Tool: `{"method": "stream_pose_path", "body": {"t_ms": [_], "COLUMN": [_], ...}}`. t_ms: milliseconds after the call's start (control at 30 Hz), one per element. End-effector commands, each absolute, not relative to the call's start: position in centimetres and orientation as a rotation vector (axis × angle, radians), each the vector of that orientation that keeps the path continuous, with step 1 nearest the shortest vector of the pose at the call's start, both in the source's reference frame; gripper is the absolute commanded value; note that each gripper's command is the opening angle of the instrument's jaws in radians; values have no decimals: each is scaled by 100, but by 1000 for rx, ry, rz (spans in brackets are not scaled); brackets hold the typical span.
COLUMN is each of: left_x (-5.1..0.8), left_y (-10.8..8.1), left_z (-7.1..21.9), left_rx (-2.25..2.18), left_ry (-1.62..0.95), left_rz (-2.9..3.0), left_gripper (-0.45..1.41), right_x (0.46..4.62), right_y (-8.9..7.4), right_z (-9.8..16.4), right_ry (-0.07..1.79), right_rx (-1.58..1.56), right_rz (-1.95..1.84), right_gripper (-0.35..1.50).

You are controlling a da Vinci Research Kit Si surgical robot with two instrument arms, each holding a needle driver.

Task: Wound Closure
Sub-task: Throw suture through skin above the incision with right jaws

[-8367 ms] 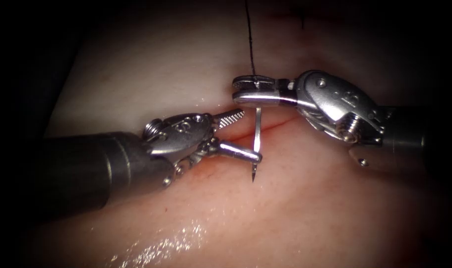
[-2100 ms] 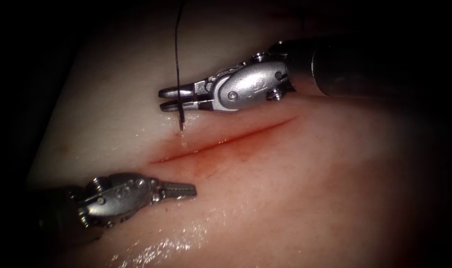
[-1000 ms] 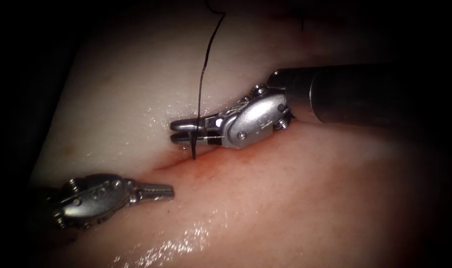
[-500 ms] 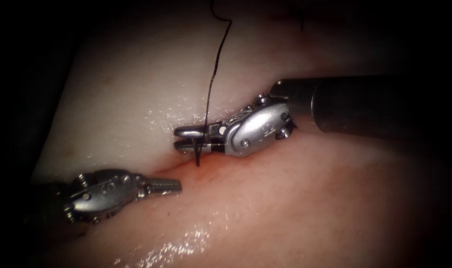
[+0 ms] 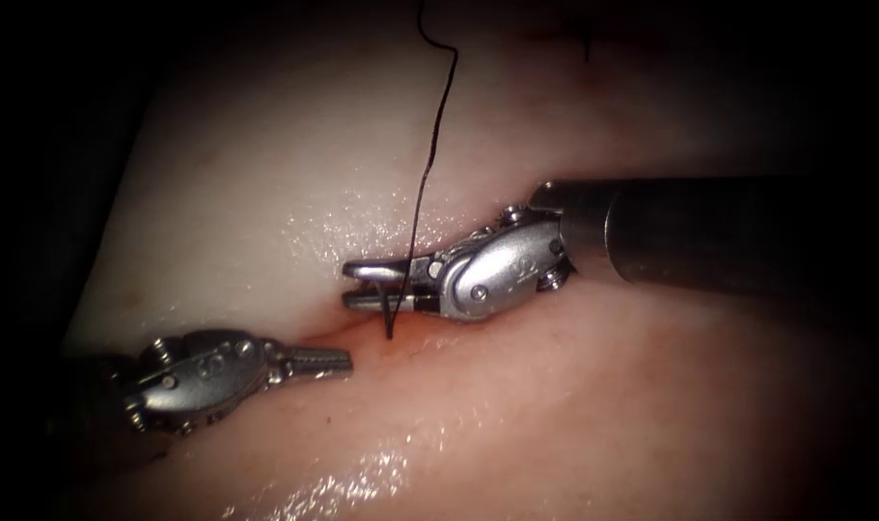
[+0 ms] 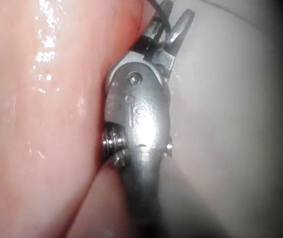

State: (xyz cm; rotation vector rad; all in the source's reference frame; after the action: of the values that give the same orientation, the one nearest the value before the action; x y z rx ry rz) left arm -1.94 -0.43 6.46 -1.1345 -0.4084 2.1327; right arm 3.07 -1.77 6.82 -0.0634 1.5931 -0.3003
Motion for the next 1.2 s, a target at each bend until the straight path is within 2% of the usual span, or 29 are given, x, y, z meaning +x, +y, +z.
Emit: {"method": "stream_pose_path", "body": {"t_ms": [33, 333, 700, 1200], "left_x": [-202, -226, -209, -195], "left_y": [-43, -59, -70, -73], "left_z": [653, 682, 702, 701], "left_rx": [-1132, -1089, -1045, -1030], "left_ry": [-407, -430, -471, -482], "left_rz": [2136, 2166, 2154, 2153], "left_gripper": [-45, -45, -45, -45], "right_x": [315, 329, 338, 321], "right_y": [-169, -153, -175, -185], "right_z": [682, 674, 680, 693], "right_ry": [1602, 1609, 1587, 1548], "right_rx": [-67, 11, 37, 41], "right_rz": [-288, -199, -249, -227], "right_gripper": [-35, -35, -35, -35]}}
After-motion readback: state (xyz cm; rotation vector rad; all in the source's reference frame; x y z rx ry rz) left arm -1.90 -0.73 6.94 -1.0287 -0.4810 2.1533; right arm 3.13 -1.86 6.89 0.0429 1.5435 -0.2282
